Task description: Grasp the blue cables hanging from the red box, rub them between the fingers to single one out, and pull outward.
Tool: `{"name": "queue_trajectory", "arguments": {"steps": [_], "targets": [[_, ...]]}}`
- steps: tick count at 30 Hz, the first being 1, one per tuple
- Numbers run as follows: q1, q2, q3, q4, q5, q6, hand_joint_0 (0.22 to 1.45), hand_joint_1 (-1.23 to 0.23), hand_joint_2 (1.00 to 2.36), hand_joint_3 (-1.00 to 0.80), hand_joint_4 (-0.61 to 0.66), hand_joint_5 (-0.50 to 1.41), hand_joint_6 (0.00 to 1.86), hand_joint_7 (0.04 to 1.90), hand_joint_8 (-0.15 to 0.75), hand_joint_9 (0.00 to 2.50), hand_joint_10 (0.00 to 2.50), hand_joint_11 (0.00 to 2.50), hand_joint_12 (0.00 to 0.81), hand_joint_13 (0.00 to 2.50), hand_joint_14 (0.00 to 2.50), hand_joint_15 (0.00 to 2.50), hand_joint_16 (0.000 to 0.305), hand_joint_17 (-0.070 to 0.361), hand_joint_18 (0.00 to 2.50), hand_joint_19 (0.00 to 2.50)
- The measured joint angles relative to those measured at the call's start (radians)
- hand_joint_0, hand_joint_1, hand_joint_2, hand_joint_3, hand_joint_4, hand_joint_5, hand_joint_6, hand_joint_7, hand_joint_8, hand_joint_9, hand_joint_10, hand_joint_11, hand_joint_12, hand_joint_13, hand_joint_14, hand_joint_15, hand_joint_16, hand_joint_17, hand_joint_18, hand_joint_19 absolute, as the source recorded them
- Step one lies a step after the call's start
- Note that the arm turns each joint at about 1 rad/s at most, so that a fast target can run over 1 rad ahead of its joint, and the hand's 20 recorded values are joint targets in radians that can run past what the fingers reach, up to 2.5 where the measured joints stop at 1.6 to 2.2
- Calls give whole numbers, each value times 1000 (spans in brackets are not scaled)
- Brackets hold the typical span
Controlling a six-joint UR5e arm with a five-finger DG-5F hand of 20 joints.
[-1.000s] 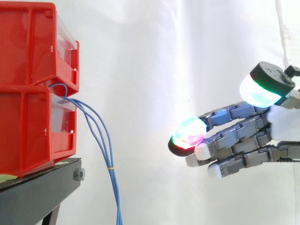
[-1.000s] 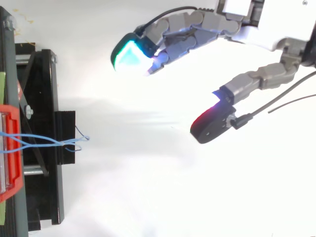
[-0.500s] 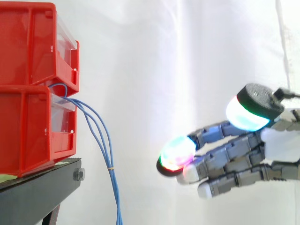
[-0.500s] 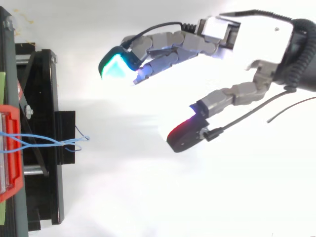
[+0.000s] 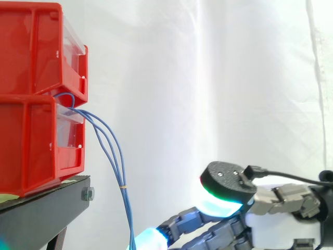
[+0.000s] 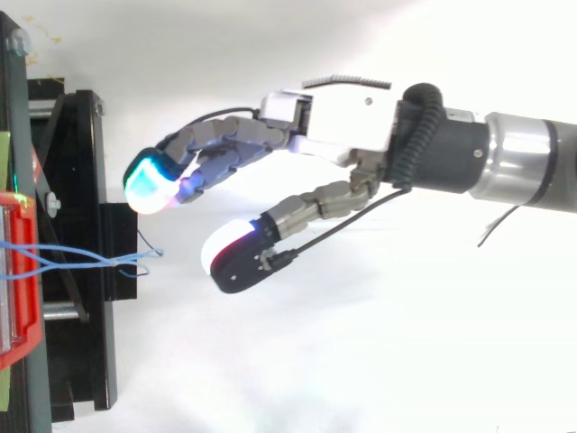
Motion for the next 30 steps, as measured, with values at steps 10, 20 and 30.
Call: {"name": "queue_trajectory", "arguments": {"steps": [10, 20, 30], "targets": [[10, -24, 30, 52, -21, -5, 463, -660, 1000, -500, 221, -157, 502, 757, 265, 355, 0, 0, 393, 205, 4, 139, 56, 127, 264, 367], [36, -24, 31, 131, -77, 0, 490, -655, 1000, -500, 265, -118, 503, 852, 272, 479, 0, 37, 380, 290, 6, 178, 53, 120, 345, 419], [42, -23, 31, 134, -94, 62, 543, -682, 1002, -469, 256, -83, 503, 1073, 273, 612, 7, 156, 364, 400, 8, 238, 48, 108, 445, 478]]}}
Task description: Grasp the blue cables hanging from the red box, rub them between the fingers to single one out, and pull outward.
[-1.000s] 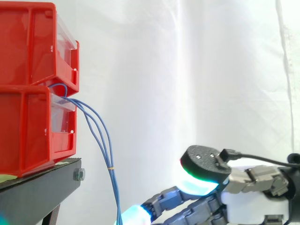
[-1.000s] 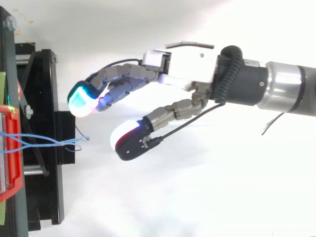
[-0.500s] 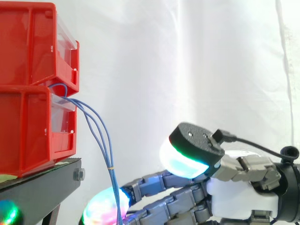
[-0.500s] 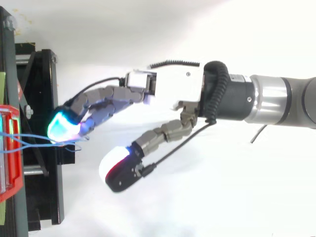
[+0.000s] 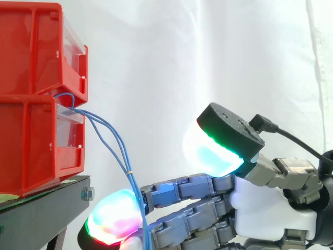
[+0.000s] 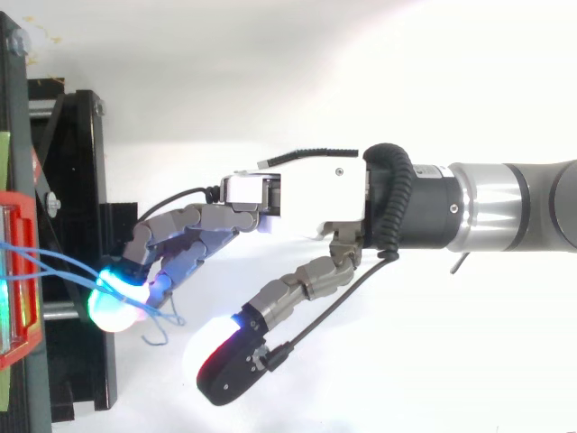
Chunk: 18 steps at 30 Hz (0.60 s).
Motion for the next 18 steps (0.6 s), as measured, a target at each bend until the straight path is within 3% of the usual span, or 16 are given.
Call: {"name": "queue_trajectory", "arguments": {"steps": [2, 5, 12, 18], "targets": [[-2, 0, 0, -3, -5, 9, 562, -690, 1005, -427, 208, -71, 502, 1242, 274, 618, 7, 194, 359, 413, 9, 251, 47, 106, 453, 498], [-5, 0, 3, -5, -14, 18, 585, -718, 1010, -370, 166, -75, 520, 1336, 279, 636, 7, 236, 357, 435, 9, 268, 47, 105, 478, 505], [-8, 0, 24, -10, -22, 22, 591, -745, 1014, -293, 163, -120, 668, 1162, 286, 641, 9, 291, 361, 449, 10, 289, 47, 106, 503, 501], [-10, 0, 62, -72, -23, 25, 597, -757, 1015, -265, 177, -151, 771, 996, 290, 638, 11, 319, 363, 454, 11, 292, 47, 106, 514, 508]]}}
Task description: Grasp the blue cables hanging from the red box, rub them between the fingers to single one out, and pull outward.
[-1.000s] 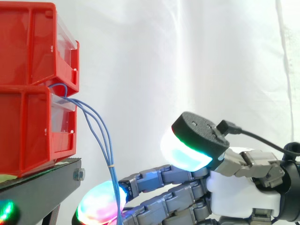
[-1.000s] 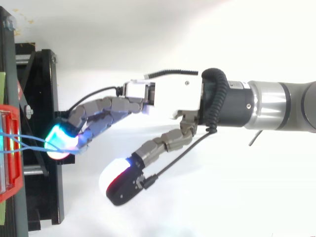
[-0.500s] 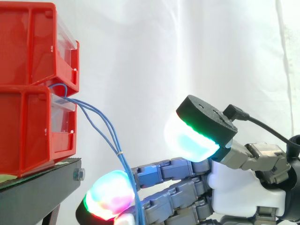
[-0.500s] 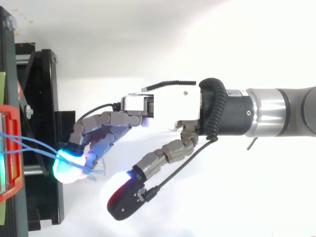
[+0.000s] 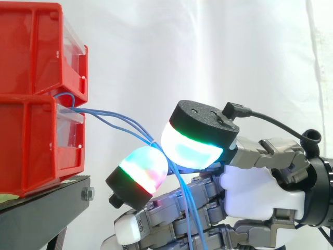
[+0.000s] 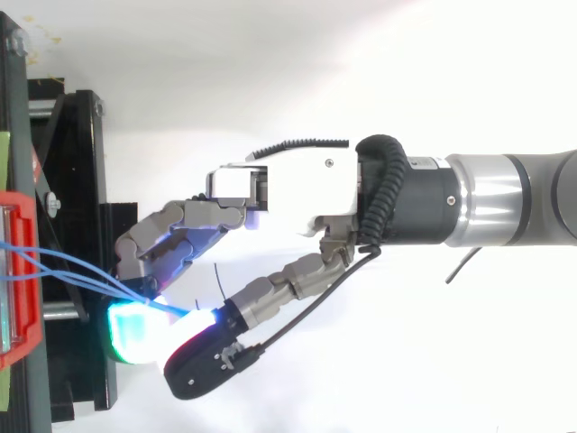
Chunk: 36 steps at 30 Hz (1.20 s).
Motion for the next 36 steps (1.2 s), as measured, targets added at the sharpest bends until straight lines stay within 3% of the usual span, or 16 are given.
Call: {"name": "queue_trajectory", "arguments": {"steps": [7, 14, 25, 30, 36], "targets": [[-3, 0, 31, -111, -1, 3, 551, -727, 1005, -436, 207, -132, 741, 972, 297, 664, 9, 325, 371, 477, 10, 303, 49, 110, 526, 519], [-12, 0, 33, -142, 0, 0, 533, -682, 1000, -500, 209, -116, 697, 1039, 307, 711, 9, 335, 380, 519, 11, 317, 50, 112, 556, 523], [-22, 0, 55, -172, 10, -12, 546, -734, 1000, -500, 210, -107, 702, 1060, 302, 737, 10, 335, 370, 568, 11, 335, 48, 109, 582, 530], [-25, 0, 56, -190, 32, -34, 573, -756, 1006, -414, 191, -126, 722, 1034, 294, 717, 10, 340, 367, 577, 12, 345, 47, 106, 583, 540], [-26, 0, 59, -217, 75, -76, 532, -746, 1001, -494, 214, -122, 683, 1047, 303, 714, 10, 342, 376, 578, 12, 355, 49, 111, 590, 541]]}}
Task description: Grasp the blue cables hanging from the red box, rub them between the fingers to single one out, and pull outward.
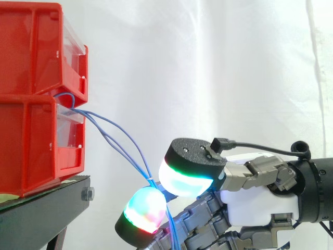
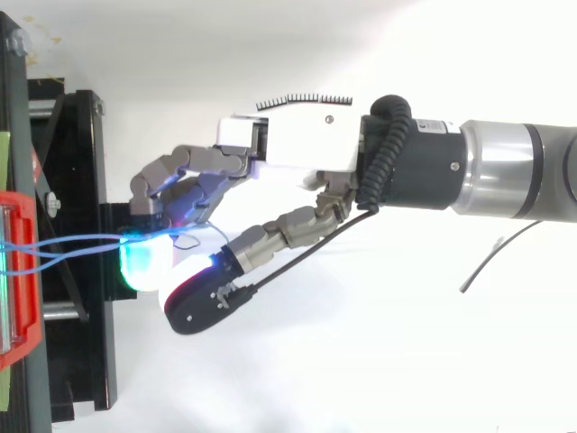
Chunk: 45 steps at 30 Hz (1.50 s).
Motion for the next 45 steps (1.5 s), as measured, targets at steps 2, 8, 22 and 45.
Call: {"name": "queue_trajectory", "arguments": {"steps": [2, 8, 22, 45], "targets": [[0, 0, 1, -4, 15, -18, 525, -736, 1000, -500, 217, -120, 675, 1045, 305, 716, 12, 347, 380, 585, 12, 365, 50, 112, 591, 550], [-1, 0, 1, -13, 55, -66, 515, -718, 1000, -500, 223, -116, 655, 1077, 311, 726, 10, 349, 383, 594, 12, 374, 50, 113, 595, 554], [4, 0, 3, -7, 86, -90, 493, -684, 1000, -500, 251, -97, 551, 1197, 315, 730, 10, 354, 393, 608, 12, 373, 52, 117, 611, 558], [26, 0, 3, -5, 185, -225, 486, -652, 1000, -500, 315, -115, 502, 1085, 316, 724, 9, 330, 397, 598, 12, 378, 53, 119, 599, 548]]}}
